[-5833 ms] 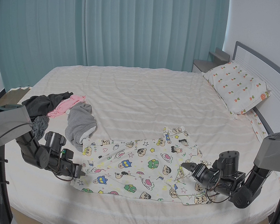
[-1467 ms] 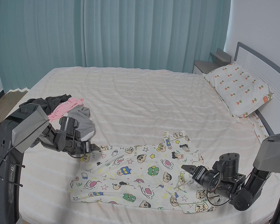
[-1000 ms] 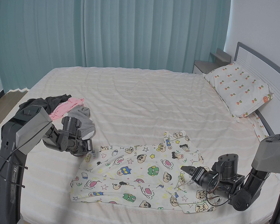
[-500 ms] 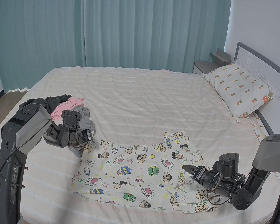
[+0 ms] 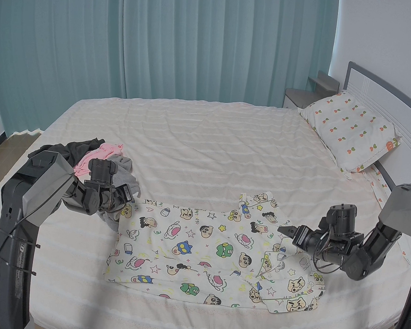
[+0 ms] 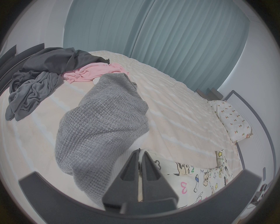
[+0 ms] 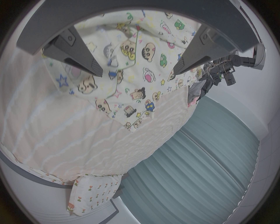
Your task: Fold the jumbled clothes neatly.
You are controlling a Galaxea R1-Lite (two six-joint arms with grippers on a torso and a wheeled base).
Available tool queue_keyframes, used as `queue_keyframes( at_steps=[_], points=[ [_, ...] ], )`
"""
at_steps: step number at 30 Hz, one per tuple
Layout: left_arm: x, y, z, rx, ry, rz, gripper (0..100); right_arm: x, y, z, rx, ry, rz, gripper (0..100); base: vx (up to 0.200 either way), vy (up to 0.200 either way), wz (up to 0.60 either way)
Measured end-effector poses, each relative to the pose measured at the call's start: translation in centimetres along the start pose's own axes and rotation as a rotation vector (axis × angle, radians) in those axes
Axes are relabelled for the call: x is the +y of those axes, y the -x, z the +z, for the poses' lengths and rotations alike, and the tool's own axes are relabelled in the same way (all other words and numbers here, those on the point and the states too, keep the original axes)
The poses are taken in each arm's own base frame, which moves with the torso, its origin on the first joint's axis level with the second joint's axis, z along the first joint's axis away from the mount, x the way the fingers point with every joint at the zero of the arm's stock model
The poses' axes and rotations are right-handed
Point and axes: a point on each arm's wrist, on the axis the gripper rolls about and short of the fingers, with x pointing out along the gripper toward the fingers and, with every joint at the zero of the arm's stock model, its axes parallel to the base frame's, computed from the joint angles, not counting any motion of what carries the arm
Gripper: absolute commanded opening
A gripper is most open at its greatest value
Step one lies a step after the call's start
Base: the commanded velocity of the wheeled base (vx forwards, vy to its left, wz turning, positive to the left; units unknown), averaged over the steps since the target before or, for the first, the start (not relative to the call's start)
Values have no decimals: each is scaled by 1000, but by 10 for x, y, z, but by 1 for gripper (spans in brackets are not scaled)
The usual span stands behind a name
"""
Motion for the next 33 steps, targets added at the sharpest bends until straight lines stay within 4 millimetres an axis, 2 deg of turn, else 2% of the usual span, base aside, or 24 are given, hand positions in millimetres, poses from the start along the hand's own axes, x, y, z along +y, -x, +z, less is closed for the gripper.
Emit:
queue_keyframes(
  at_steps=[10, 17, 25, 33],
  points=[
    [-2, 0, -3, 10, -9, 8, 0, -7, -55, 56, 49, 107, -35, 100, 0, 0, 0],
    [-3, 2, -6, 38, -11, 22, 0, -15, -94, 78, 97, 144, -60, 100, 0, 0, 0],
    [-9, 6, -7, 51, -16, 19, 0, -30, -130, 92, 130, 132, -92, 100, 0, 0, 0],
    [-20, 11, -9, 55, -26, 1, 0, -43, -154, 84, 145, 126, -99, 100, 0, 0, 0]
  ],
)
